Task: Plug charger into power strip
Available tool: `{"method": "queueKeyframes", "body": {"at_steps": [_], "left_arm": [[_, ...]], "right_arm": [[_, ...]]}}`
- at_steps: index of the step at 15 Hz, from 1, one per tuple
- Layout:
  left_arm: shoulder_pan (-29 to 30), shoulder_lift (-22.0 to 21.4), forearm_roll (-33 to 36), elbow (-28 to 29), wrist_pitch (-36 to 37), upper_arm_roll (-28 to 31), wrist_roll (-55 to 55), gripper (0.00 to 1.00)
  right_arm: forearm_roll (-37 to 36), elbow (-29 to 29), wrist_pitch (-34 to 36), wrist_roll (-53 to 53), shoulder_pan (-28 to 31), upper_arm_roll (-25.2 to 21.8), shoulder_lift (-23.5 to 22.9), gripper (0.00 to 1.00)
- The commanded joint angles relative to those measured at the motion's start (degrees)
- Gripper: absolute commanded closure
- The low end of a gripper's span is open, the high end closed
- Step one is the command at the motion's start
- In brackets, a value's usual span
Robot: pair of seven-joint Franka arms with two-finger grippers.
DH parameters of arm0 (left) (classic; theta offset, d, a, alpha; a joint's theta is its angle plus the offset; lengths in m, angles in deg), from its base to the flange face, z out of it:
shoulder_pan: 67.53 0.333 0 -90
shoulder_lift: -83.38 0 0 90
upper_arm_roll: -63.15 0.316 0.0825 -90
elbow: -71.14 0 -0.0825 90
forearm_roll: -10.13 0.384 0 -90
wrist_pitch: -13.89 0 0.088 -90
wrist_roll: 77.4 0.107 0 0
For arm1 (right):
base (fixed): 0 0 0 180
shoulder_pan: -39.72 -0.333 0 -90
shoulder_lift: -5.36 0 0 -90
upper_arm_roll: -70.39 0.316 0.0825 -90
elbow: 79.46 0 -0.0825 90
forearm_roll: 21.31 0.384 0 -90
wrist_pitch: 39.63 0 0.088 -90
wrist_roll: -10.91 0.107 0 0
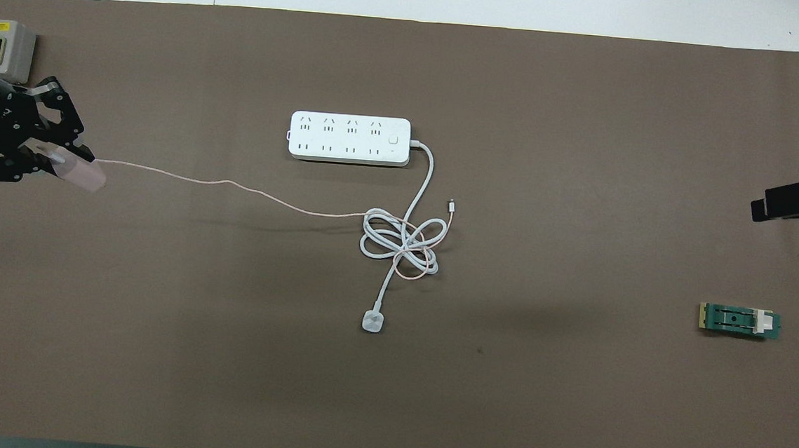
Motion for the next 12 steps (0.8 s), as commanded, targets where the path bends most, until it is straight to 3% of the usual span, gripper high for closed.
{"method": "queueKeyframes", "body": {"at_steps": [1, 4, 6, 12], "left_arm": [[-0.4, -0.1, 0.7, -0.5, 0.5, 0.2, -4.8, 1.0], [-0.6, 0.4, 0.1, -0.8, -1.0, -0.2, -16.8, 1.0], [-1.9, 1.1, 0.2, -0.8, -6.8, -0.4, -28.3, 1.0], [-7.0, 4.2, 2.5, -0.5, -17.1, -0.3, -49.6, 1.0]], "right_arm": [[-3.2, 3.6, -0.8, -1.2, 4.1, 4.4, 2.1, 0.0], [-5.9, 4.4, -1.2, -0.9, 4.3, 6.0, 2.6, 0.0], [-5.8, 5.0, -1.5, -0.6, 4.3, 6.0, 2.6, 0.0], [-5.6, 4.9, -1.5, -0.7, 4.3, 6.0, 2.4, 0.0]]}}
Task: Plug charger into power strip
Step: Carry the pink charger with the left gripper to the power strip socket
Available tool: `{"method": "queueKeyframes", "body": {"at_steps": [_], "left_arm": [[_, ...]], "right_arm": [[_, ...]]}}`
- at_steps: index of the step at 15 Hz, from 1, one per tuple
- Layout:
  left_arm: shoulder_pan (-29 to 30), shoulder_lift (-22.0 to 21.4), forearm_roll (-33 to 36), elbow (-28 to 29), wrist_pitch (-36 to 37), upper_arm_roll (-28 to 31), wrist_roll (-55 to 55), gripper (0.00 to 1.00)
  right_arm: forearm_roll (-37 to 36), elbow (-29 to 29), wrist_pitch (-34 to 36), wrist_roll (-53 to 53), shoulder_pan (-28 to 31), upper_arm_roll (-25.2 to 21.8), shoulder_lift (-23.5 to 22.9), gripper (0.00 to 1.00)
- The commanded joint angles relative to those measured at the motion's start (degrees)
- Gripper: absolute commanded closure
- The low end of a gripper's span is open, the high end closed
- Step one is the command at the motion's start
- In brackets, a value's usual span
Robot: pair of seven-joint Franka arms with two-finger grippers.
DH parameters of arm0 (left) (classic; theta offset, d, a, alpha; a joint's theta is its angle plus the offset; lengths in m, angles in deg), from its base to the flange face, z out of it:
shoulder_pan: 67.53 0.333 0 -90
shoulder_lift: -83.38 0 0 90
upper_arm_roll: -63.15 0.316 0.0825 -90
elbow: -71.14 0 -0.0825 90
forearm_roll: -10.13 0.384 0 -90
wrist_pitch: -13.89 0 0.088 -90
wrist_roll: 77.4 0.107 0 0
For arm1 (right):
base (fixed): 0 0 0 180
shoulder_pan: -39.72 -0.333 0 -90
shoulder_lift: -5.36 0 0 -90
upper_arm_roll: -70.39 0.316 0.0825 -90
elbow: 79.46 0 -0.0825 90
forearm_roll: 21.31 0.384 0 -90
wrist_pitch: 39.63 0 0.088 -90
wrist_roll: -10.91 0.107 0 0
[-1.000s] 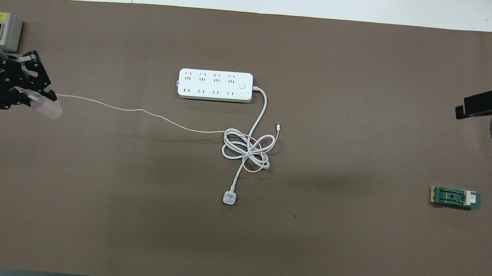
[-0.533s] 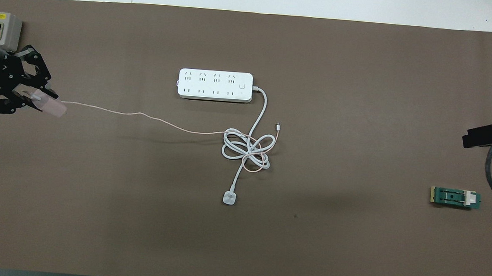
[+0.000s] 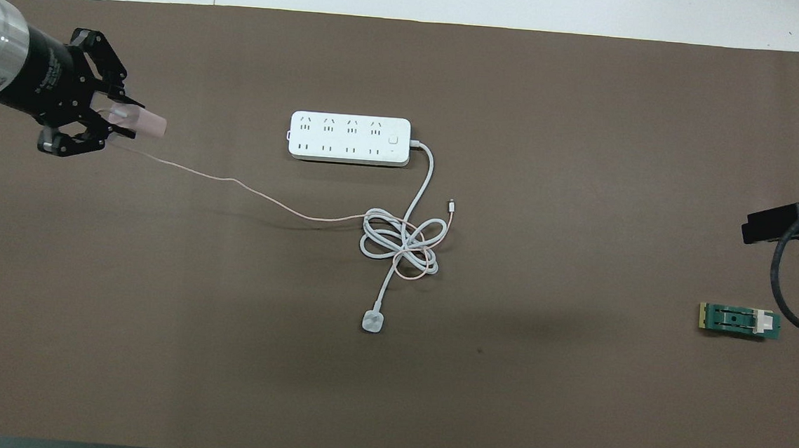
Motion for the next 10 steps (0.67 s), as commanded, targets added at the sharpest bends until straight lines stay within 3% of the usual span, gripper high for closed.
{"method": "queueKeyframes", "body": {"at_steps": [1, 5, 10], "left_arm": [[-3.2, 2.6, 3.9, -0.4, -4.2, 0.5, -10.8, 1.0], [-7.1, 7.6, 9.3, -0.4, -9.3, 0.5, -23.4, 1.0], [-9.6, 10.9, 9.4, 2.0, -16.1, 0.5, -24.7, 1.0]], "right_arm": [[-0.6, 1.8, -1.2, -0.6, 1.3, 1.0, 1.1, 0.0], [-0.6, 1.5, -1.7, -0.8, 0.9, 0.6, 0.3, 0.0], [-0.3, 1.7, -1.3, -0.6, 1.3, 0.7, 0.6, 0.0]]}}
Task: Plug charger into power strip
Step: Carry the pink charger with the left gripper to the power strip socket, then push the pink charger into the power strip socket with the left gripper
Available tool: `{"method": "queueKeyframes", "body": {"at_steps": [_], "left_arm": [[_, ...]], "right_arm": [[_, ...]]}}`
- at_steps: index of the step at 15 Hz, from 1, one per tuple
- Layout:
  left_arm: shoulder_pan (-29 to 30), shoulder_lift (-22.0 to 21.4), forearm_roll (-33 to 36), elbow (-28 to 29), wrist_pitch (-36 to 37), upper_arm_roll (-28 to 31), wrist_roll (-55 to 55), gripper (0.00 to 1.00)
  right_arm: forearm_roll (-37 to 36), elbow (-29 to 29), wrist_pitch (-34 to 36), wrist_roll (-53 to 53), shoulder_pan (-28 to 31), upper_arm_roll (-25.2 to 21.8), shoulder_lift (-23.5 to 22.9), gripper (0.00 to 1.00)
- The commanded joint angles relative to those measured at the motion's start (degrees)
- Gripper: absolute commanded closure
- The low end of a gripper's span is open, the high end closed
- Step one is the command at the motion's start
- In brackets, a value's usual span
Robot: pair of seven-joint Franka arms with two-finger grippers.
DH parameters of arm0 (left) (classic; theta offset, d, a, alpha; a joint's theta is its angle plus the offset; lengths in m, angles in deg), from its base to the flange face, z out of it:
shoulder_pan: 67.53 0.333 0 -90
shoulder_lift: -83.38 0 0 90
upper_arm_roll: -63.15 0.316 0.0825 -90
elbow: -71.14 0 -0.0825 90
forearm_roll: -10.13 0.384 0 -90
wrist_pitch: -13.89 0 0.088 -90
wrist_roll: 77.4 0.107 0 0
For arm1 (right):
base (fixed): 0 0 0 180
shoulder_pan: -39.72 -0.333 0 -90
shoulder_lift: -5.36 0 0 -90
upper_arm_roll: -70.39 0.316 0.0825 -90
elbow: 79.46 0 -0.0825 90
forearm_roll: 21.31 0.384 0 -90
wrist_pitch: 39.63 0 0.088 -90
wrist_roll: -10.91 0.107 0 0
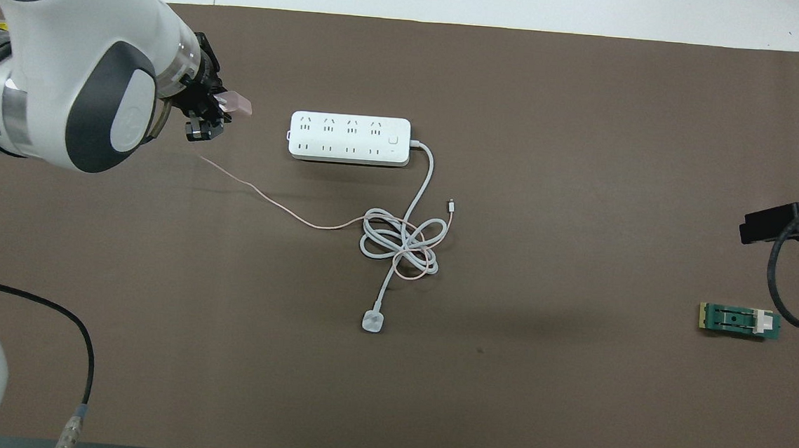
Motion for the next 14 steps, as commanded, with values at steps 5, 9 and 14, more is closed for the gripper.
{"method": "queueKeyframes", "body": {"at_steps": [5, 9, 14], "left_arm": [[-4.4, 5.3, 1.5, 1.6, -5.3, 0.7, -0.6, 1.0], [-6.5, 9.1, 3.9, 1.6, -5.9, 0.7, -1.6, 1.0], [-6.5, 10.7, 5.0, 1.5, -6.8, 0.7, -1.7, 1.0]], "right_arm": [[0.7, 1.3, -1.1, -0.6, 1.2, 0.7, 0.7, 0.0], [2.6, 1.4, -1.3, -0.5, 1.3, 0.6, 0.7, 0.0], [2.7, 1.4, -1.2, -0.4, 1.3, 0.6, 0.8, 0.0]]}}
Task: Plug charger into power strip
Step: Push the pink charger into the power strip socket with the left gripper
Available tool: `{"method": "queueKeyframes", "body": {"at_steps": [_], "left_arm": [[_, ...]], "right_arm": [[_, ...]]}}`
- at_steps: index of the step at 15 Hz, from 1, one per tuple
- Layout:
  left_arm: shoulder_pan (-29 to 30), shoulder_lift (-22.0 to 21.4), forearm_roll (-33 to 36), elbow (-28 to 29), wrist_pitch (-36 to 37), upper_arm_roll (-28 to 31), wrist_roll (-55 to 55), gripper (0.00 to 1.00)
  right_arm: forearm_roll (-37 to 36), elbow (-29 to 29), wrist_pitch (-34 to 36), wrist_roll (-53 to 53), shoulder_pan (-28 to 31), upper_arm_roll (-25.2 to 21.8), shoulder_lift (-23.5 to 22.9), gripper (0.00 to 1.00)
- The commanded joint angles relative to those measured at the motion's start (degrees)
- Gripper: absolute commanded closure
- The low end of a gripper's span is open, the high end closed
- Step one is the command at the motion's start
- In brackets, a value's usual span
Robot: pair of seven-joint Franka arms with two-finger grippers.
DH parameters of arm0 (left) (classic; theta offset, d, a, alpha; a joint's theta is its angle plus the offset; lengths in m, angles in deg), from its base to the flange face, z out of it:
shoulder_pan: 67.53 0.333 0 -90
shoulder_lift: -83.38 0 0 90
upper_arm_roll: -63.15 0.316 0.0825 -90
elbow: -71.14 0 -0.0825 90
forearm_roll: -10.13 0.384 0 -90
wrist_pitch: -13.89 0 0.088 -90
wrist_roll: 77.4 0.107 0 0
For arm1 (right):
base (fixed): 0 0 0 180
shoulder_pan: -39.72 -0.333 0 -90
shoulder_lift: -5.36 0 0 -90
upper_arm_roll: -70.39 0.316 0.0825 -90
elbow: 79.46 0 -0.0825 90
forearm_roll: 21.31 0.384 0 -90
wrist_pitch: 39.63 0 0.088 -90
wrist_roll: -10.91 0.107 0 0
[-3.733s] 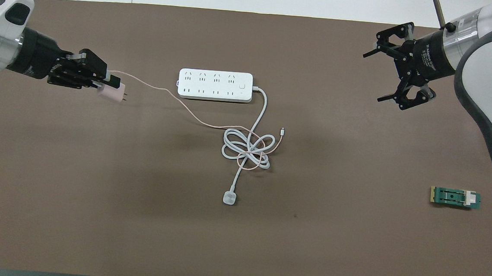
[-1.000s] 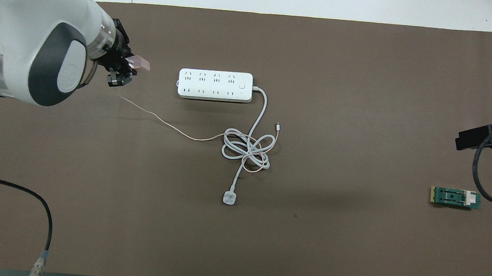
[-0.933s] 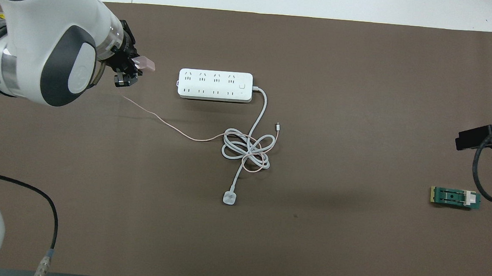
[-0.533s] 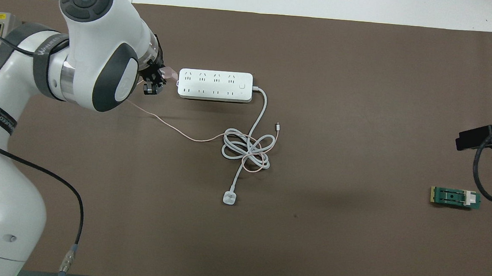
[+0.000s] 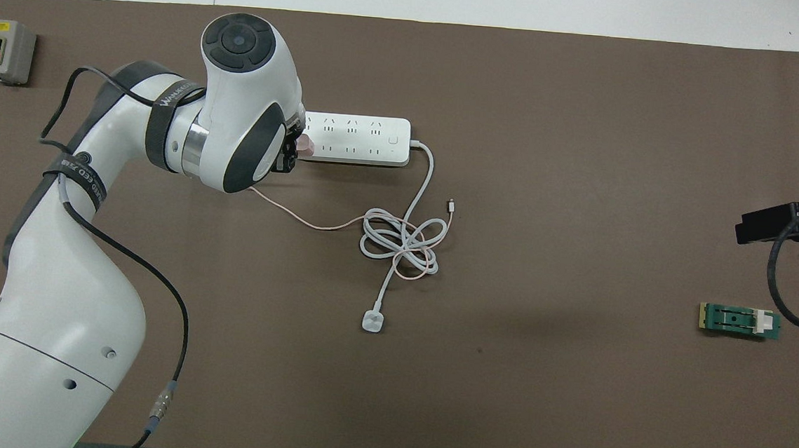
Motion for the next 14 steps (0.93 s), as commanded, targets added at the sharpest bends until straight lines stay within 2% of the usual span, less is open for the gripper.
{"method": "queueKeyframes", "body": {"at_steps": [1, 14], "left_arm": [[-0.3, 0.3, 1.7, 0.1, -1.3, 0.5, -1.0, 1.0], [-0.1, 2.8, 1.5, -3.3, -1.1, 0.6, -0.4, 1.0]], "right_arm": [[1.4, 1.4, -1.1, -0.4, 1.2, 0.6, 0.9, 0.0], [1.4, 1.4, -1.2, -0.6, 1.1, 0.6, 0.9, 0.0]]}}
